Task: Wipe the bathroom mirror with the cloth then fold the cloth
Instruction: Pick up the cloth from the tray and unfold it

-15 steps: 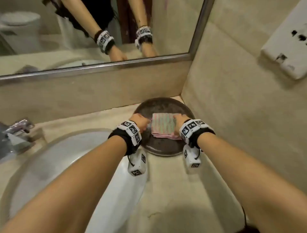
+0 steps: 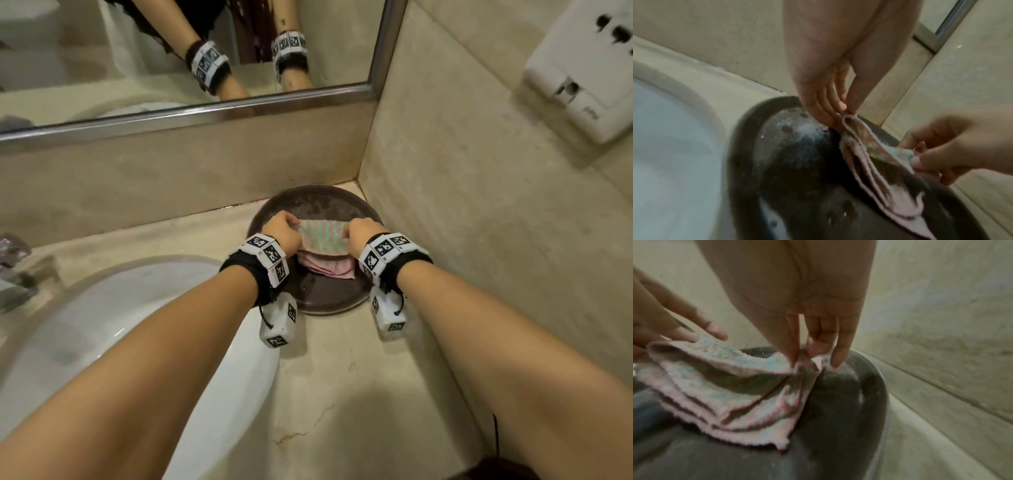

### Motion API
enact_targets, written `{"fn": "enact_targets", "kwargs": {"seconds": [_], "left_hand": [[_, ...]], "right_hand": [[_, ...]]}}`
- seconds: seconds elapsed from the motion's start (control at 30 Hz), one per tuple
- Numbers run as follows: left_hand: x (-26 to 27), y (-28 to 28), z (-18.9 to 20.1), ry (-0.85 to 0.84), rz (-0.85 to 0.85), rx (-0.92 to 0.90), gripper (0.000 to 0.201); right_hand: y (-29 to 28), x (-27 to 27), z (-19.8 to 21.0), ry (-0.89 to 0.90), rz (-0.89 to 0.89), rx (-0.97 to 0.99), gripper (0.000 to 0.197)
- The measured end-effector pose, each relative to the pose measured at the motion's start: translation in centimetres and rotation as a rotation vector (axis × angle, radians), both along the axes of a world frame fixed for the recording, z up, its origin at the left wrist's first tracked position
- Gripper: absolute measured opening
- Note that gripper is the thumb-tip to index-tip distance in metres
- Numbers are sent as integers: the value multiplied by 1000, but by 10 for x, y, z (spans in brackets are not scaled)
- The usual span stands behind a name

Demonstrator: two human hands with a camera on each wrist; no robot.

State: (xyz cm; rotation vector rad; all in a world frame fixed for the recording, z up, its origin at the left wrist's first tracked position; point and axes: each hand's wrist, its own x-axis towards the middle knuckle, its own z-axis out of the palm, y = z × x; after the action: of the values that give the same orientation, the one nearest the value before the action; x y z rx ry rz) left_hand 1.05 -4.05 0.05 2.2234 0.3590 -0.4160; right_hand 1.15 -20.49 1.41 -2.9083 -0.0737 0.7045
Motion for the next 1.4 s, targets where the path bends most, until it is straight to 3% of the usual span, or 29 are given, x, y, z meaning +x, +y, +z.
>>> {"fn": "enact_targets", "kwargs": {"seconds": [0.1,0.23,0.4,0.5,0.6,0.67,0.87,0.97,1.03,1.13,1.17,1.27,1.33,1.4], "left_hand": [[6,5,22,-14,-55,-105,14],[16,20,57,-21,6,-207,40],[16,40,109,-118,-34,-230,38],[9,46,146,-190,-65,-291,33],[-5,56,181,-253,-136,-371,21],[-15,65,206,-291,-189,-403,11],[-32,90,265,-517,-176,-281,16],[-42,99,289,-578,-157,-219,17],[-45,104,300,-605,-160,-159,16],[-49,111,308,-610,-216,-143,17],[-51,112,311,-623,-246,-140,18],[-58,113,323,-667,-358,-164,19],[-60,114,331,-659,-412,-218,19],[-61,115,340,-629,-437,-274,16]], "right_hand": [[1,4,21,-162,-75,105,26],[7,7,52,-381,-197,302,24],[24,3,101,-372,-398,665,18],[36,-4,140,-471,-418,723,9],[46,-10,181,-553,-385,718,20],[53,-15,207,-576,-359,737,14],[72,-43,261,-613,-156,643,18],[83,-65,274,-551,-107,650,19],[92,-78,279,-462,-108,760,19],[105,-88,285,-268,-187,931,44],[108,-88,285,-255,-159,934,44],[111,-78,286,-431,-18,853,15],[113,-67,290,-434,58,797,49],[117,-59,297,-301,117,792,63]]}}
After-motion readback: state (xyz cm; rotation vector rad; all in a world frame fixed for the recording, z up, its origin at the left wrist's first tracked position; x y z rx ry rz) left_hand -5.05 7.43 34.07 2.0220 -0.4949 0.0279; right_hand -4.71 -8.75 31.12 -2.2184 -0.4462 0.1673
